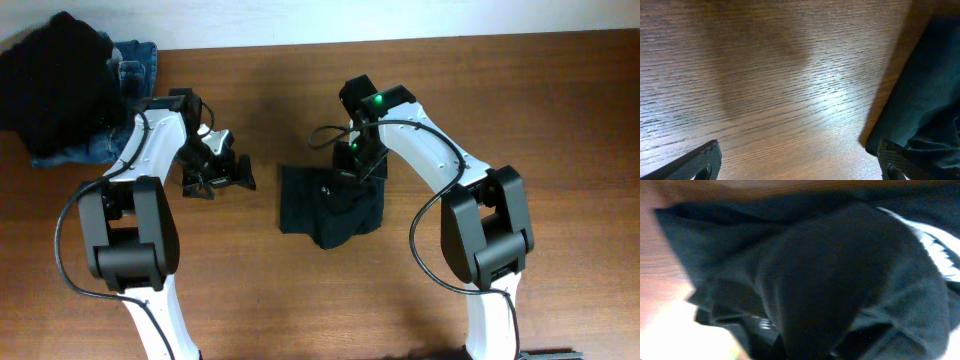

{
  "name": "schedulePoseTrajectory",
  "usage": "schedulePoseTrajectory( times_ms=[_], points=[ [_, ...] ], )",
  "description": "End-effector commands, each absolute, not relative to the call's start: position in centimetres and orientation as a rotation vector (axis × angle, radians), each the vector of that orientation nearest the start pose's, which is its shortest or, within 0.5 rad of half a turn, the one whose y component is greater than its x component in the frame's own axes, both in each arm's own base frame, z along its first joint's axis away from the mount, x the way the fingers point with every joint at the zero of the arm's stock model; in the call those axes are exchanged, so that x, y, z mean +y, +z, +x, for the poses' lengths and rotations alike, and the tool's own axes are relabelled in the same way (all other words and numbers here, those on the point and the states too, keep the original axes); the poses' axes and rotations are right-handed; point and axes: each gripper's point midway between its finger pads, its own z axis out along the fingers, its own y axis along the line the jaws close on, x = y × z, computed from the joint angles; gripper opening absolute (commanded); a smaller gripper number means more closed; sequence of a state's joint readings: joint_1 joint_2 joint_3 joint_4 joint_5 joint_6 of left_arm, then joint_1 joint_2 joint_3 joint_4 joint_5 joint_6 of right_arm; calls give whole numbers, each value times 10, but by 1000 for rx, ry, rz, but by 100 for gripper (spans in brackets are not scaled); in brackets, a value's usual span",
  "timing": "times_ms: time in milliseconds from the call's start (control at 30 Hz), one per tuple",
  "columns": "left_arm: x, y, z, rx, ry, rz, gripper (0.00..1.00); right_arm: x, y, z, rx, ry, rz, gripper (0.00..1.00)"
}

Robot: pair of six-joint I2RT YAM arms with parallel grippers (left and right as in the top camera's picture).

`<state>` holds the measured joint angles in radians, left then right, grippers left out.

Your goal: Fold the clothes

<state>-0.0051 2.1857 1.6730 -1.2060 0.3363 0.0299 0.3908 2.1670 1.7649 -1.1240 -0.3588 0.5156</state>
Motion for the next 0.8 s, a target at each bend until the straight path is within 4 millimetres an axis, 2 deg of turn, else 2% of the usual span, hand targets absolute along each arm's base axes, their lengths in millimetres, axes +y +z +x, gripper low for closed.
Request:
schedulePoseTrajectory(
  times_ms=[0,233,400,467,767],
  points=[
    [-56,33,381,3221,-544,0,99,240,75,372,3166,764,154,4],
    [-56,33,382,3220,-544,0,99,255,91,382,3106,895,151,4],
    [-56,33,382,3220,-544,0,99,277,119,394,3009,1097,93,4],
    [-56,33,382,3220,-544,0,99,284,125,399,2979,1163,124,4],
    [-56,33,382,3220,-544,0,99,302,136,412,2906,1241,189,4]
  ],
)
